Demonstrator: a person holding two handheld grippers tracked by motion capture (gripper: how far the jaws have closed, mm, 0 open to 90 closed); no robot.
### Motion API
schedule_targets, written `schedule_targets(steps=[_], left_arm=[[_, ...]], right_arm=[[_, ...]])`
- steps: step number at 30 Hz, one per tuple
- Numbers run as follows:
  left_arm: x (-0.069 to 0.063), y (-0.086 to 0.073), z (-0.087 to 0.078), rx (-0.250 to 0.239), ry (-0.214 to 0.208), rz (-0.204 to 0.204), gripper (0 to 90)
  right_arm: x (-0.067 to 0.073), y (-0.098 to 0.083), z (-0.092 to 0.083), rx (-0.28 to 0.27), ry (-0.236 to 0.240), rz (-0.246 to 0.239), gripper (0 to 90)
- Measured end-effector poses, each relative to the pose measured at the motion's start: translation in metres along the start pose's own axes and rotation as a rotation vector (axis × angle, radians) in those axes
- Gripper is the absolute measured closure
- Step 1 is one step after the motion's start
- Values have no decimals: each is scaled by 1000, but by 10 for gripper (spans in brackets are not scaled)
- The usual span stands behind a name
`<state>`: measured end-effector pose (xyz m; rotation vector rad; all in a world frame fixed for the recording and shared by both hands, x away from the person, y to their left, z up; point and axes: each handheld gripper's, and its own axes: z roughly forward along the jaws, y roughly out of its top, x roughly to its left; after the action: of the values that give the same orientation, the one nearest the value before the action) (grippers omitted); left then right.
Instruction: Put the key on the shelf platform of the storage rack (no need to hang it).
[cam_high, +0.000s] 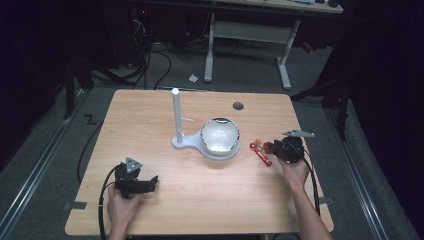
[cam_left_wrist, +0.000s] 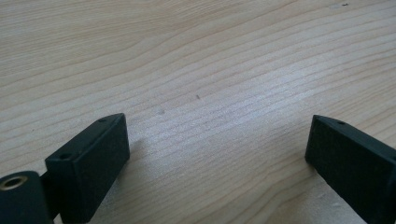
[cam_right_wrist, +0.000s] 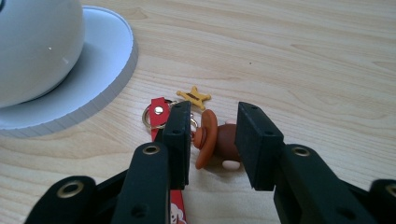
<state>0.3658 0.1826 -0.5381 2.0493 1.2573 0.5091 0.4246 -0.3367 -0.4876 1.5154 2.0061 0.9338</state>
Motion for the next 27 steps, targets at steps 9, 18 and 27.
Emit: schedule_targets(steps=[9, 18, 27], left_arm=[[0, 0, 0, 0, 0, 0, 67], [0, 0, 0, -1, 0, 1, 69], [0, 0, 0, -1, 0, 1, 69]], right_arm=[[-1, 4, 20, 35, 2, 9, 715], [-1, 3, 22, 33, -7, -32, 845], [2, 3, 18, 29, 15, -52, 859]])
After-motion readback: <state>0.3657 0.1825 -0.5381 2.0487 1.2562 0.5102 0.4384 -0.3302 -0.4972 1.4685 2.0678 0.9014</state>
